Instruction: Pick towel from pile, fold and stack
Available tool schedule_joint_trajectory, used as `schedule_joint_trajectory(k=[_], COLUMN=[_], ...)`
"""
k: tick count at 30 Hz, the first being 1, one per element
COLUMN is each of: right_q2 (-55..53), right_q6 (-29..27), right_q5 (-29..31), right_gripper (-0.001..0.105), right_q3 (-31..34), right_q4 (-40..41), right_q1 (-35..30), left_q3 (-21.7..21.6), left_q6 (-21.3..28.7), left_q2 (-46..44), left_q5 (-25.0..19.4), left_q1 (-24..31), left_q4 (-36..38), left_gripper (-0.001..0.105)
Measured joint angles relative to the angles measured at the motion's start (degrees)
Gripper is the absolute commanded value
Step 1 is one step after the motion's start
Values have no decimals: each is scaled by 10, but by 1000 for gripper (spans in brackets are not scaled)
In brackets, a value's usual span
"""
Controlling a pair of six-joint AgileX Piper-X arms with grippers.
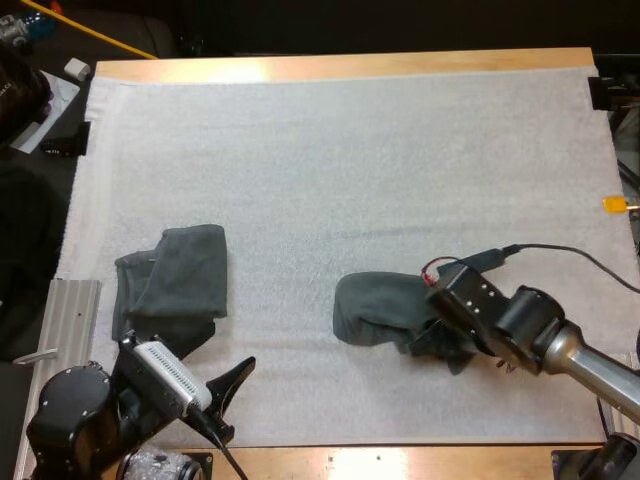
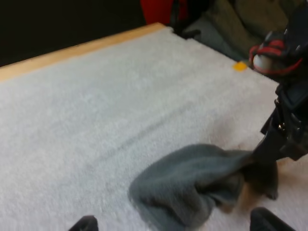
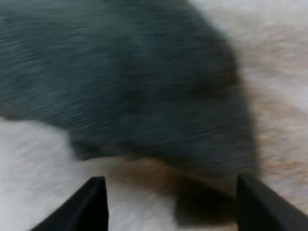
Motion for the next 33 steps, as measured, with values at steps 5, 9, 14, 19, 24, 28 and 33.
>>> schedule_joint_trajectory(k=[5, 9, 14, 19, 24, 28, 33], right_q2=[-6, -6, -2, 38, 62, 65, 67], right_q6=[6, 23, 64, 116, 135, 137, 137], right_q5=[-39, -50, -53, -58, -58, -58, -45], right_gripper=[55, 55, 55, 55, 49, 25, 0], right_q3=[11, 44, 91, 114, 116, 115, 115], right_q4=[-29, -64, -124, -179, -192, -206, -216], right_q1=[13, 13, 14, 14, 14, 14, 14], left_q3=[7, 7, 7, 7, 7, 7, 7], left_q6=[0, -2, -3, -5, -5, -5, -5], left_q2=[0, 0, 0, 0, 3, 3, 3], left_q5=[5, 7, 7, 9, 11, 11, 12], left_q1=[0, 0, 0, 0, 0, 0, 0], left_q4=[22, 43, 72, 102, 106, 106, 112], left_gripper=[61, 61, 61, 61, 61, 61, 62])
